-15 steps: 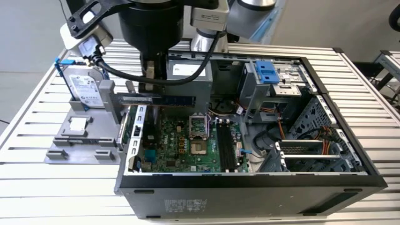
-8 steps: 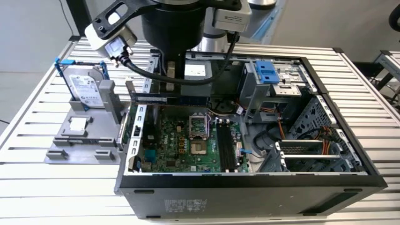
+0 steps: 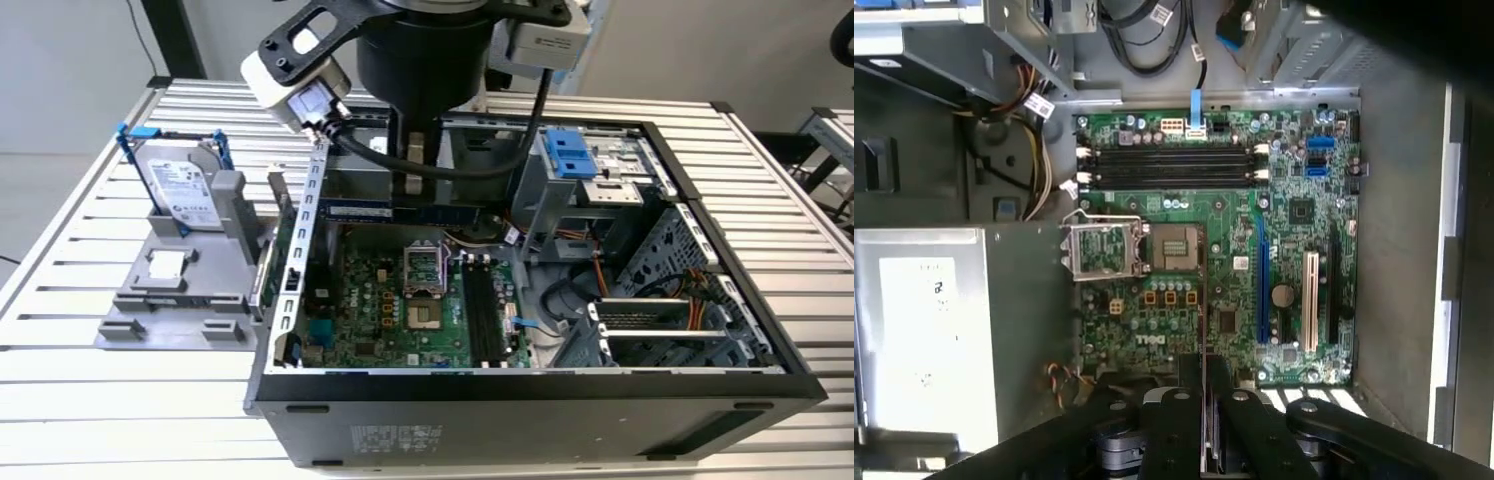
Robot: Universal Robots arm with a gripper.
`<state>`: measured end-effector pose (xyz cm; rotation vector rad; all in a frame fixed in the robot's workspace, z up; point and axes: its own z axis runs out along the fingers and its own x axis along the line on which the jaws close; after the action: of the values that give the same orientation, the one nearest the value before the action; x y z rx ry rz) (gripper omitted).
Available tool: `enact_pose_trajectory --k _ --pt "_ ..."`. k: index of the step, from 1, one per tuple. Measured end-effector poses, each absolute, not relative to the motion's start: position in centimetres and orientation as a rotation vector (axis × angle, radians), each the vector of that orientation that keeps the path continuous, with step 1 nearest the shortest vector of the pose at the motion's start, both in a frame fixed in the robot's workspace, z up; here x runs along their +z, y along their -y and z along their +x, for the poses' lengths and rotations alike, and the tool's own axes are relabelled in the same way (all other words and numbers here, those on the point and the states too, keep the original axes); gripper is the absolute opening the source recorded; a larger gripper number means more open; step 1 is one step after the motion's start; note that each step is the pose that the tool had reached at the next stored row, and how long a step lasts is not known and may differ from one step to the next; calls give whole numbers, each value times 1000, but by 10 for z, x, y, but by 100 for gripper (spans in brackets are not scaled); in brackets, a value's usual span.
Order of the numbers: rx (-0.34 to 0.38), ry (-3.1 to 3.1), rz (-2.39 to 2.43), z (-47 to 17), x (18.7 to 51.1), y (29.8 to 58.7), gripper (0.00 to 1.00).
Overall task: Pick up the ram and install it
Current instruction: 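Pick up the ram and move it above insertion slot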
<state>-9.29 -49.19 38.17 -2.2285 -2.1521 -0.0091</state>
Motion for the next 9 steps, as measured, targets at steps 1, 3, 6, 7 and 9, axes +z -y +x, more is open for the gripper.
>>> enact_pose_trajectory --k 1,3,6,7,9 --pt "-9 2152 -2228 -90 382 492 0" --pt "-9 2152 -2228 -84 382 492 0" --pt "-9 2152 -2228 -76 382 492 0" --pt "-9 2152 -2228 -73 382 492 0" --pt "-8 2152 -2228 -67 382 492 0"
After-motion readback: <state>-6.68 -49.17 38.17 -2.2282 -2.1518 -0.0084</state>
